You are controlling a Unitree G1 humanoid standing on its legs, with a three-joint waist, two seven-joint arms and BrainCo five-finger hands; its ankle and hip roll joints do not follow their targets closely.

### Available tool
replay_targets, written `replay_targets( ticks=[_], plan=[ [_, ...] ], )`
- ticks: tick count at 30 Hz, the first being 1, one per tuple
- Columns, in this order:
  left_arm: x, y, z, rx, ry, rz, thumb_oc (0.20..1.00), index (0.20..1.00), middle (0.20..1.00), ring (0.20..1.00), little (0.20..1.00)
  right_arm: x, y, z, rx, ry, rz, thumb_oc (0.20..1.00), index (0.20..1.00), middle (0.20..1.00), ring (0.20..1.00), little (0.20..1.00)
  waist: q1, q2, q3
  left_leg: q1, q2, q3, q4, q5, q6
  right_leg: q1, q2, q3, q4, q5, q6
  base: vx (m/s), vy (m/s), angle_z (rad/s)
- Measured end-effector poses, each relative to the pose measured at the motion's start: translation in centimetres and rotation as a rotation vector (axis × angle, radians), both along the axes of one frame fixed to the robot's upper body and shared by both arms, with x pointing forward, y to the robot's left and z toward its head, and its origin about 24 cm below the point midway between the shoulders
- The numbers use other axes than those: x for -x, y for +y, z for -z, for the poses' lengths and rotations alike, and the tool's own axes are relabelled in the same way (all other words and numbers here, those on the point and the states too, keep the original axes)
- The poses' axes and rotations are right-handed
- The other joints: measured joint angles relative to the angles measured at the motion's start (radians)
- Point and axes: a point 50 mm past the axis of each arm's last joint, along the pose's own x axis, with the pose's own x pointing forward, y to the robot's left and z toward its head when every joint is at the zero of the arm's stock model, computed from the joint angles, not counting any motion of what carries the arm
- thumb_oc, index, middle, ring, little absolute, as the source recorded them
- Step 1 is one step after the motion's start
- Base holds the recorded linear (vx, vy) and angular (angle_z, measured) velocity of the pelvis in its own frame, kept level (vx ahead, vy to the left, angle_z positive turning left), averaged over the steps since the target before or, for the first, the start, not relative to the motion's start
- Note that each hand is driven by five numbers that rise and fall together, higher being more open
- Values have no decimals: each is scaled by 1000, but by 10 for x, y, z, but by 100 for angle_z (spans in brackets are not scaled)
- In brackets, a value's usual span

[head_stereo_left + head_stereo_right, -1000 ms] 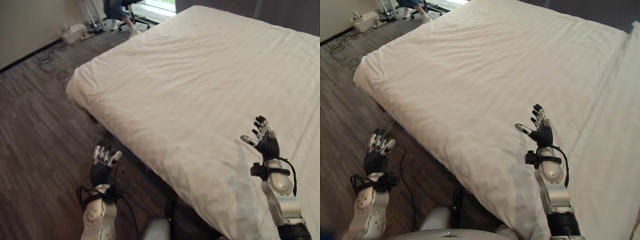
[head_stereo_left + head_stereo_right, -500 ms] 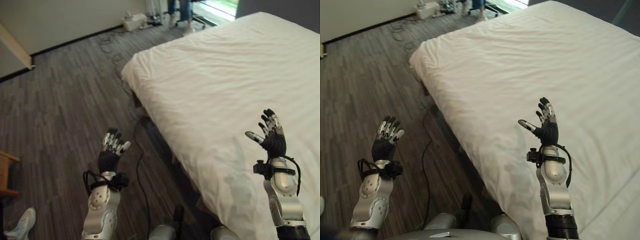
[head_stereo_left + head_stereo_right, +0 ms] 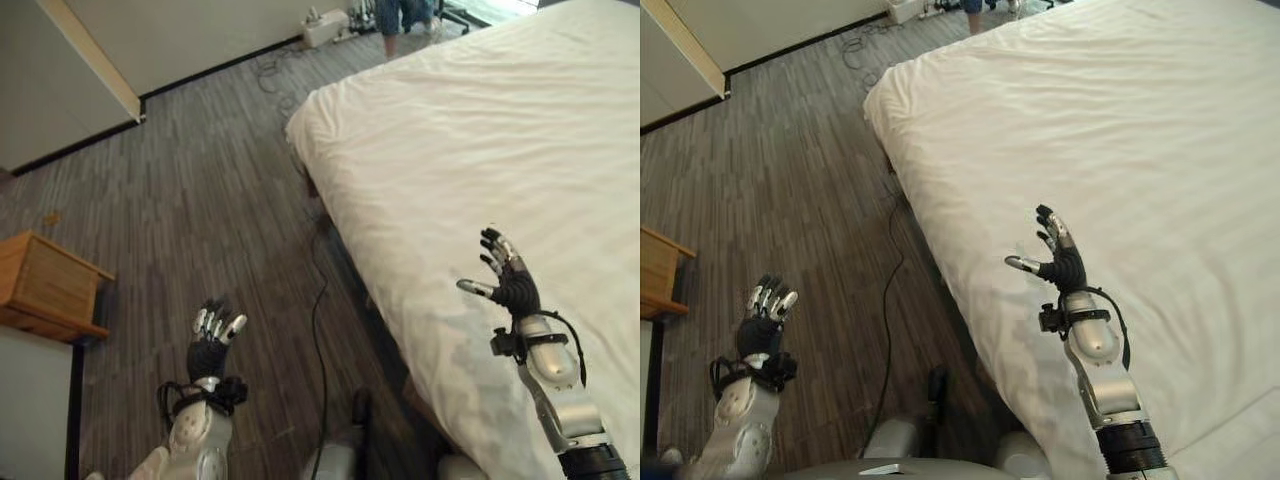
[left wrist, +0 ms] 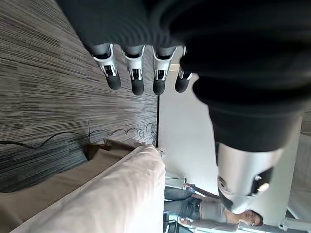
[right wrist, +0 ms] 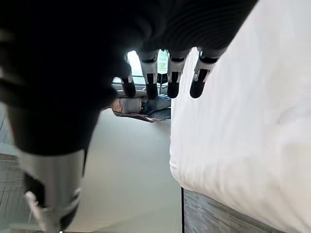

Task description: Making the bed.

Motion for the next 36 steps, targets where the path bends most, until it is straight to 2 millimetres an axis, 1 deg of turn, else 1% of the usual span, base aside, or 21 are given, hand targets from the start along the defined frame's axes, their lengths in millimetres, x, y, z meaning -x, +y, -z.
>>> replay_targets(
  ticks=[1, 2, 3, 4, 6, 7, 8, 9, 11, 12, 13, 15, 17, 18, 21, 23, 24, 26, 29, 31, 36],
  plan=[
    [-2, -2, -1, 6, -13, 3, 1000, 1000, 1000, 1000, 1000, 2, -4, 3, 21, 22, 2, 1000, 1000, 1000, 1000, 1000, -27, 15, -5, 73, 31, 33, 8, 30, 17, 2, -1, -4, 7, -1, 15, -65, 10, 28],
    [-4, -5, -2, 14, -26, 3, 1000, 1000, 1000, 1000, 1000, 3, -9, 4, 37, 35, 10, 1000, 1000, 1000, 1000, 1000, -55, 39, -9, 126, 43, 30, -72, 45, 10, 3, 10, -14, 14, -3, 35, -42, 48, 30],
    [-7, -4, -6, 6, -40, 3, 1000, 1000, 1000, 1000, 1000, 5, -13, 7, 34, 50, 25, 1000, 1000, 1000, 1000, 1000, -71, 44, -9, 168, 36, 60, -158, 47, 10, 2, 7, -31, 5, 3, 47, -51, 65, 29],
    [-12, -4, -13, -5, -67, 7, 1000, 1000, 1000, 1000, 1000, 5, -15, 8, 36, 60, 35, 1000, 1000, 1000, 1000, 1000, -75, 42, -9, 190, 41, 74, -226, 47, 9, -2, 11, -33, -15, 17, 68, -49, 42, 16],
    [-18, -4, -17, -9, -83, 6, 1000, 1000, 1000, 1000, 1000, 7, -21, 8, 35, 61, 59, 1000, 1000, 1000, 1000, 1000, -79, 43, -9, 207, 39, 76, -291, 48, 9, 19, 11, -56, -76, 57, 86, -50, 42, 26],
    [-21, 0, -19, -21, -86, -4, 1000, 1000, 1000, 1000, 1000, 6, -25, 10, 39, 68, 77, 1000, 1000, 1000, 1000, 1000, -88, 43, -11, 224, 43, 72, -340, 55, -1, 37, 10, -76, -115, 76, 95, -99, 31, 38],
    [-22, 2, -21, -27, -89, -15, 1000, 1000, 1000, 1000, 1000, 6, -26, 11, 38, 73, 84, 1000, 1000, 1000, 1000, 1000, -92, 40, -11, 228, 42, 70, -352, 59, -9, 44, 7, -81, -134, 85, 100, -149, -4, 26],
    [-22, 6, -21, -37, -83, -27, 1000, 1000, 1000, 1000, 1000, 7, -27, 15, 24, 87, 99, 1000, 1000, 1000, 1000, 1000, -94, 24, -16, 227, 31, 64, -352, 63, -8, 54, -3, -83, -159, 100, 104, -192, -14, 6],
    [-25, 18, -21, -81, -56, -39, 1000, 1000, 1000, 1000, 1000, 8, -26, 18, 9, 93, 110, 1000, 1000, 1000, 1000, 1000, -105, 14, -22, 224, 13, 57, -352, 70, -1, 46, -15, -79, -144, 109, 109, -271, -27, 1],
    [-29, 22, -25, -98, -62, -37, 1000, 1000, 1000, 1000, 1000, 8, -26, 18, 1, 90, 113, 1000, 1000, 1000, 1000, 1000, -116, 12, -24, 217, 5, 59, -352, 79, 5, 22, -18, -67, -107, 113, 119, -284, -88, -6],
    [-31, 24, -29, -110, -73, -36, 1000, 1000, 1000, 1000, 1000, 7, -23, 17, -12, 84, 113, 1000, 1000, 1000, 1000, 1000, -120, 12, -25, 206, 11, 67, -352, 82, 6, -10, -18, -56, -71, 100, 132, -177, -134, -22],
    [-33, 26, -30, -108, -75, -37, 1000, 1000, 1000, 1000, 1000, 7, -17, 20, -45, 89, 107, 1000, 1000, 1000, 1000, 1000, -124, 15, -27, 206, 15, 96, -352, 84, 11, -37, -22, -26, -50, 100, 127, -4, -156, -37],
    [-31, 30, -17, -93, -23, -51, 1000, 1000, 1000, 1000, 1000, 7, -11, 23, -60, 98, 92, 1000, 1000, 1000, 1000, 1000, -129, 28, -36, 215, 18, 111, -358, 78, 7, -25, -6, -5, -85, 111, 118, 87, -93, -34],
    [-28, 34, -8, -89, 22, -69, 1000, 1000, 1000, 1000, 1000, 7, -5, 24, -63, 106, 63, 1000, 1000, 1000, 1000, 1000, -142, 45, -43, 221, 28, 112, -359, 73, 0, -10, -4, -1, -122, 128, 116, 98, -83, -23],
    [-15, 41, 13, -69, 117, -121, 1000, 1000, 1000, 1000, 1000, 4, 6, 23, -67, 105, 6, 1000, 1000, 1000, 1000, 1000, -138, 73, -79, 234, 41, 154, -359, 66, -10, 29, 6, 9, -227, 190, 111, 71, -109, -40],
    [-14, 41, 19, -54, 137, -130, 1000, 1000, 1000, 1000, 1000, 3, 14, 22, -64, 107, -32, 1000, 1000, 1000, 1000, 1000, -133, 97, -96, 234, 53, 161, -359, 66, -11, 27, 18, 9, -227, 195, 107, 63, -101, -15],
    [-13, 40, 21, -48, 144, -133, 1000, 1000, 1000, 1000, 1000, 3, 16, 22, -57, 109, -46, 1000, 1000, 1000, 1000, 1000, -133, 102, -102, 235, 54, 161, -359, 66, -11, 27, 20, 9, -227, 195, 106, 47, -84, -1],
    [-8, 40, 38, -22, 212, -157, 1000, 1000, 1000, 1000, 1000, 3, 23, 23, -33, 120, -101, 1000, 1000, 1000, 1000, 1000, -122, 124, -124, 235, 63, 159, -359, 68, -8, 31, 26, 3, -227, 193, 104, 26, -52, 3],
    [1, 42, 49, -13, 270, -172, 1000, 1000, 1000, 1000, 1000, 4, 32, 25, -22, 132, -158, 1000, 1000, 1000, 1000, 1000, -111, 128, -133, 233, 66, 150, -359, 70, -8, 36, 33, -9, -227, 192, 100, 33, -47, 12],
    [1, 42, 49, -12, 273, -172, 1000, 1000, 1000, 1000, 1000, 5, 36, 27, -23, 141, -176, 1000, 1000, 1000, 1000, 1000, -110, 124, -133, 234, 65, 128, -359, 74, -8, 50, 31, -32, -227, 189, 97, 14, -29, 29],
    [-1, 44, 48, -16, 272, -183, 1000, 1000, 1000, 1000, 1000, 6, 37, 34, -27, 169, -174, 1000, 1000, 1000, 1000, 1000, -85, 109, -141, 233, 63, 94, -359, 77, -8, 77, 25, -66, -227, 187, 96, 12, -28, 25]
  ],
)
